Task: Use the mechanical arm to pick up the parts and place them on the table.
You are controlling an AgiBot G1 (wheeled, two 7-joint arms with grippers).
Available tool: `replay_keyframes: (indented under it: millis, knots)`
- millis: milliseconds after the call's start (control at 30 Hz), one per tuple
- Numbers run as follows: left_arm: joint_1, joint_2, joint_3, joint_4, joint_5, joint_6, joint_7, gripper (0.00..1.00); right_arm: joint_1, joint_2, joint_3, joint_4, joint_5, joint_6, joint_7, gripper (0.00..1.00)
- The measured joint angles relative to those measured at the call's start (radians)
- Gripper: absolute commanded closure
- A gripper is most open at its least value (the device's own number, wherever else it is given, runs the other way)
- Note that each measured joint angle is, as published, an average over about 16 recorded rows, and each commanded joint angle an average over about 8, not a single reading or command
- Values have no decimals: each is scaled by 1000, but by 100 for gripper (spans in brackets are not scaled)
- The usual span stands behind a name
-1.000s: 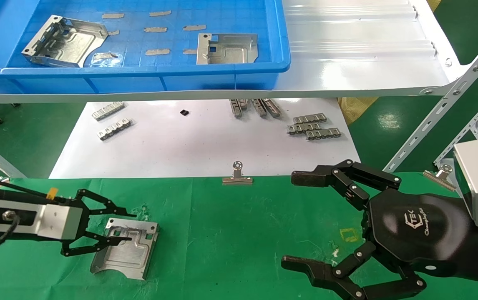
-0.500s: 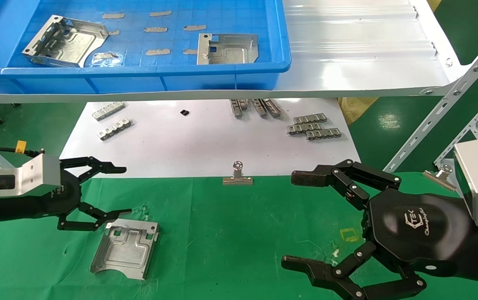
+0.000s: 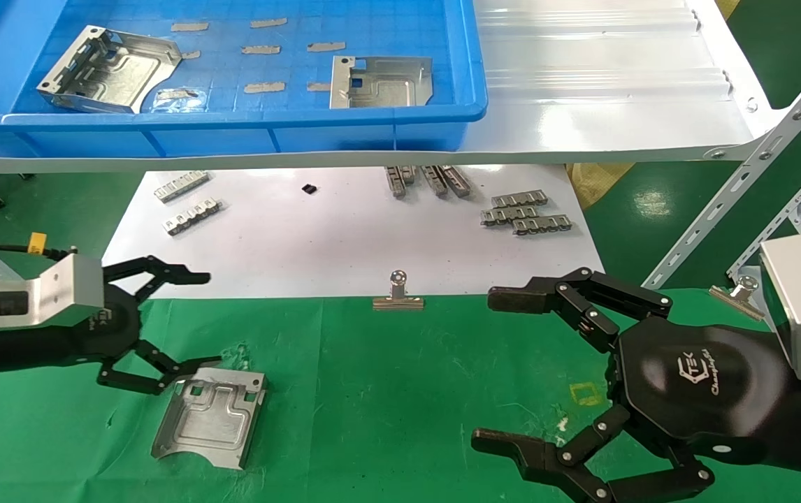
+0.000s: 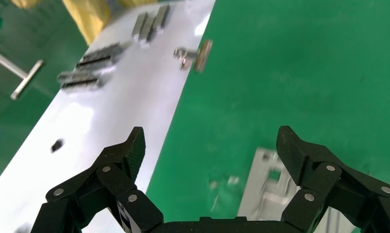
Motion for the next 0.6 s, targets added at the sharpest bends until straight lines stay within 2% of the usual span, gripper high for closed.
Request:
replay_keyframes:
  millis: [600]
  knots:
    - [185,-60,-234,-332,-35,-27,-256,0,0,0,0,0,0,0,0,0]
